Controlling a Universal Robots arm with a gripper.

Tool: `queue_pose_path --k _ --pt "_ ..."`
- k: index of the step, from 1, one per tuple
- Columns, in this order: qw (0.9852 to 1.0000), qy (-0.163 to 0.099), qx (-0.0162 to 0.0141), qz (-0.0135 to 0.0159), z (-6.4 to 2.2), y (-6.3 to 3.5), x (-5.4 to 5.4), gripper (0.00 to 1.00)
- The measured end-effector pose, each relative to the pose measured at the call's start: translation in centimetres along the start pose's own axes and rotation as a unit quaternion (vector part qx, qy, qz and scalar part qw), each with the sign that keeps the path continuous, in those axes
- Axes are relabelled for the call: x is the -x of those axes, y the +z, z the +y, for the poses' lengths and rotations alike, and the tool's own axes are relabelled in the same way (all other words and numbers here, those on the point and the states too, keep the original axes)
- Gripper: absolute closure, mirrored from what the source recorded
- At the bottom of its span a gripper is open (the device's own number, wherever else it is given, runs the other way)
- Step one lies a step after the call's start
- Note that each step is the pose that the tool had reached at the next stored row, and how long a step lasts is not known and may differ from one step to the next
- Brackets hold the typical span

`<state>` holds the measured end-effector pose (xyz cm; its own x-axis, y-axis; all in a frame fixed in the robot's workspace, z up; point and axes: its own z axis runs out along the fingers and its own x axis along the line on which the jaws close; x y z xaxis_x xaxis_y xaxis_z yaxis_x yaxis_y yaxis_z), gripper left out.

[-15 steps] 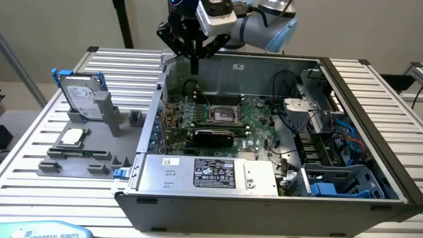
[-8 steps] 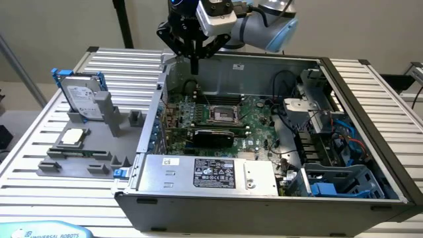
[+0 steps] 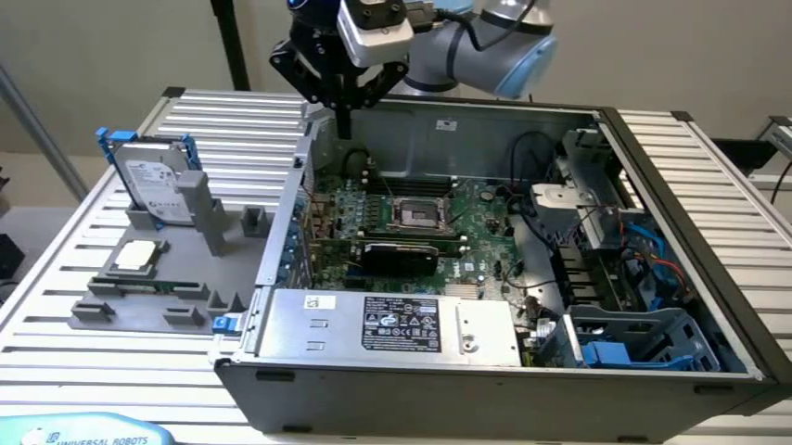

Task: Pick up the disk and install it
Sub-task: 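Reach for the disk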

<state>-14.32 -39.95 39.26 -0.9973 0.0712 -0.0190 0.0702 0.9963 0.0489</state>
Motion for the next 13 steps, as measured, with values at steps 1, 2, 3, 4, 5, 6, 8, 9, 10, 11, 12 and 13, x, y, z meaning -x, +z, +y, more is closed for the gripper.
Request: queue_pose_path --k 1,2,3,4,5,6,8,9,10,11,12,13 --pt "1.0 0.0 0.0 0.0 -0.04 -0.01 -0.4 0.89" --pt "1.0 0.0 0.0 0.0 -0.07 -0.02 -0.9 0.89" --pt "1.0 0.0 0.0 0.0 -0.1 -0.03 -1.4 0.89" --pt "1.0 0.0 0.0 0.0 -0.13 -0.04 -1.8 0.89" --pt "1.0 0.0 0.0 0.0 -0.16 -0.05 -2.3 0.89" --pt "1.0 0.0 0.0 0.0 -0.19 -0.06 -2.7 0.89" --pt "1.0 0.0 0.0 0.0 -0.26 -0.08 -3.6 0.89" --pt "1.0 0.0 0.0 0.0 -0.29 -0.09 -4.1 0.89" --pt "1.0 0.0 0.0 0.0 -0.32 -0.1 -4.6 0.89" --pt "1.0 0.0 0.0 0.0 -0.35 -0.11 -5.0 0.89" --pt "1.0 0.0 0.0 0.0 -0.39 -0.12 -5.4 0.89" --pt "1.0 0.0 0.0 0.0 -0.42 -0.13 -5.9 0.89"
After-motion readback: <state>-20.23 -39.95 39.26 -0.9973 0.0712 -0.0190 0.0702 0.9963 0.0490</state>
